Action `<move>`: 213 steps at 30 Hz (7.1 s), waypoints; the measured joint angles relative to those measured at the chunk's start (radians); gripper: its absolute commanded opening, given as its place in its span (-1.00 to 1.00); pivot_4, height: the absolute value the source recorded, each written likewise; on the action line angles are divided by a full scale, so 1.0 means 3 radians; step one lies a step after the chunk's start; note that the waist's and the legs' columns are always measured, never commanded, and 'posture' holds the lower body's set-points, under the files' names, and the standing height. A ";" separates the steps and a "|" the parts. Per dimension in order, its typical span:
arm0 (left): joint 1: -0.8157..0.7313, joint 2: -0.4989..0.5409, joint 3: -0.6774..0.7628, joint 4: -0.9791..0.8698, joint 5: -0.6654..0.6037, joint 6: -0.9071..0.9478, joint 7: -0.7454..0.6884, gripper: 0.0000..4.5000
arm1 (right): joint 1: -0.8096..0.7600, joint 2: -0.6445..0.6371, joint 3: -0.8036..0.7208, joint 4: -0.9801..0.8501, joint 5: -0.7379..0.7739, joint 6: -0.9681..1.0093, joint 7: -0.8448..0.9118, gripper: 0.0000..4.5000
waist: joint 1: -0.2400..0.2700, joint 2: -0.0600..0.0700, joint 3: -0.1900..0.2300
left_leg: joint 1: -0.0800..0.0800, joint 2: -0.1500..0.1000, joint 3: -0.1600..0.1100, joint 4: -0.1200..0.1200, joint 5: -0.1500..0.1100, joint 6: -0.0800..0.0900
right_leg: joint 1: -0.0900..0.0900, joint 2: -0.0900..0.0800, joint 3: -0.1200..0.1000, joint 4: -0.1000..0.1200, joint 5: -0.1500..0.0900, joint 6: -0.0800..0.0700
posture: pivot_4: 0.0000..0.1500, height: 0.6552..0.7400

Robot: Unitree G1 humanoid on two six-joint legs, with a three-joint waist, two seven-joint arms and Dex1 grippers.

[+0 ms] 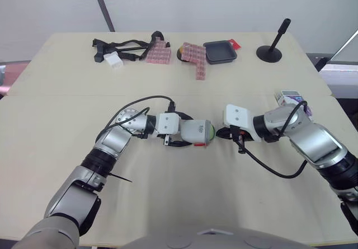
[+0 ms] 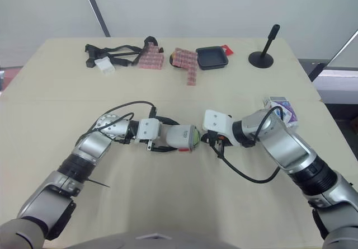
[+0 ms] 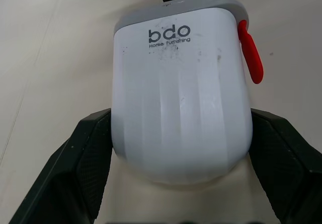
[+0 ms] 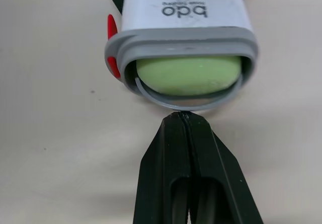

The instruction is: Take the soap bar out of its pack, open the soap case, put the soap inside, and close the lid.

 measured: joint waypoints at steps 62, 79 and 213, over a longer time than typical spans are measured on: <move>0.0322 -0.0120 0.0134 -0.0294 0.0044 -0.0924 0.0841 0.53 | 0.0337 0.1410 -0.2583 0.0075 0.3173 0.2988 -0.2138 0.98 | 0.0068 0.0010 0.0001 | 0.0002 -0.0007 0.0002 0.0003 0.0002 -0.0003 | -0.0002 0.0001 0.0000 -0.0009 0.0000 0.0000 | 1.00 1.00; 0.0277 -0.0117 0.0044 -0.0277 0.0064 -0.0956 0.0835 0.53 | 0.0337 0.1421 -0.2481 0.0119 0.3267 0.2899 -0.2198 0.98 | 0.0049 0.0010 0.0001 | 0.0002 -0.0007 0.0002 -0.0001 0.0003 -0.0006 | -0.0002 0.0001 -0.0001 -0.0011 0.0000 0.0000 | 1.00 1.00; -0.0350 -0.0595 -0.0218 -0.0440 -0.0477 0.1619 0.0371 1.00 | -0.1676 -0.0353 0.1301 -0.0181 -0.0038 0.1334 0.0338 -0.08 | 0.0084 0.0017 0.0013 | -0.0010 0.0002 -0.0007 0.0011 0.0004 -0.0011 | 0.0005 0.0048 0.0063 0.0004 0.0001 0.0001 | 1.00 1.00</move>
